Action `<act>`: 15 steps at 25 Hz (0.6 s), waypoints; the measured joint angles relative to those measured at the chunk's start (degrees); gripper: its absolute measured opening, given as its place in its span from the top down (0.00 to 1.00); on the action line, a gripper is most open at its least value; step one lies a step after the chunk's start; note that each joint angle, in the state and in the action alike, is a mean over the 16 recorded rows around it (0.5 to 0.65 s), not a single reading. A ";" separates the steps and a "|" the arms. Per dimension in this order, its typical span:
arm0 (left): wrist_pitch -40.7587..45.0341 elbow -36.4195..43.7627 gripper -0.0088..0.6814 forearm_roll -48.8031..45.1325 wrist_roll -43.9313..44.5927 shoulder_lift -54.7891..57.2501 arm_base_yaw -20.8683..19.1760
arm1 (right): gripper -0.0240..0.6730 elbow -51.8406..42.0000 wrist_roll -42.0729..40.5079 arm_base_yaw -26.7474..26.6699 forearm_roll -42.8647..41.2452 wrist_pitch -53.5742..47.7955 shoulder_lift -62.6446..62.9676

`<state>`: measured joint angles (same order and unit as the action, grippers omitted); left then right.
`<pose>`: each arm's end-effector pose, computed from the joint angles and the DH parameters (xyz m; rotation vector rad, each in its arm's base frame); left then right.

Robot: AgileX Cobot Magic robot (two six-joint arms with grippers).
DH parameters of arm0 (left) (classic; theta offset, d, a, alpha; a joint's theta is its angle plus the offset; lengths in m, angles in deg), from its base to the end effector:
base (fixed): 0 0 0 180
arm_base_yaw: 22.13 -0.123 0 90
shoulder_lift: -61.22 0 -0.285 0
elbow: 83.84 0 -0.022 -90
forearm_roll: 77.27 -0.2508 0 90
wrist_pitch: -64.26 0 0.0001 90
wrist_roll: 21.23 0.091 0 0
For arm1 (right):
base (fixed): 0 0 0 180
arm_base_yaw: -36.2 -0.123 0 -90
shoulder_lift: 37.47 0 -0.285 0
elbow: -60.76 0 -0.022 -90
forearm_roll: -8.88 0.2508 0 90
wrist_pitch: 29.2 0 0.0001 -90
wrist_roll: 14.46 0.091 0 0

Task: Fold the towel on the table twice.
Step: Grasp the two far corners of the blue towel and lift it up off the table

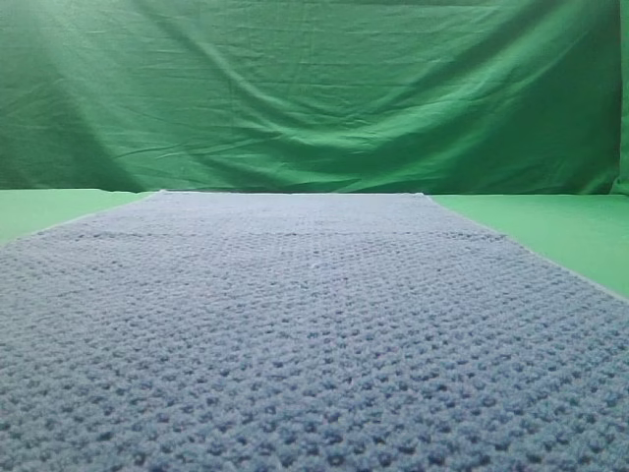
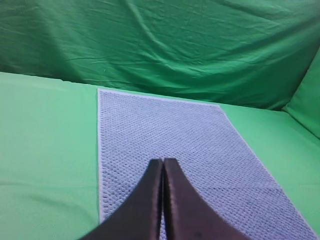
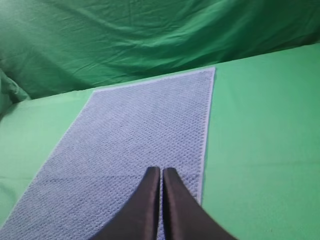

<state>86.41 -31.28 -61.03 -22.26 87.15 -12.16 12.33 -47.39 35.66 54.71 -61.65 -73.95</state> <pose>0.0714 -0.0223 0.3037 -0.0163 1.7605 -0.4248 0.0978 0.0360 0.3095 -0.1458 1.8952 0.4764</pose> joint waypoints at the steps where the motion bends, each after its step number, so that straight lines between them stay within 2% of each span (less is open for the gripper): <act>1: 0.68 -0.60 0.99 -0.03 0.00 0.92 0.15 | 0.97 1.23 -0.08 0.00 -0.26 -0.83 -1.16; 15: 11.89 -13.76 0.99 -2.94 0.00 24.22 1.76 | 0.97 19.90 4.32 0.00 -9.36 -15.21 -24.89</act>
<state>98.30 -45.04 -63.97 -22.26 111.37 -10.40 32.23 -43.07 35.66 45.35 -76.86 -98.84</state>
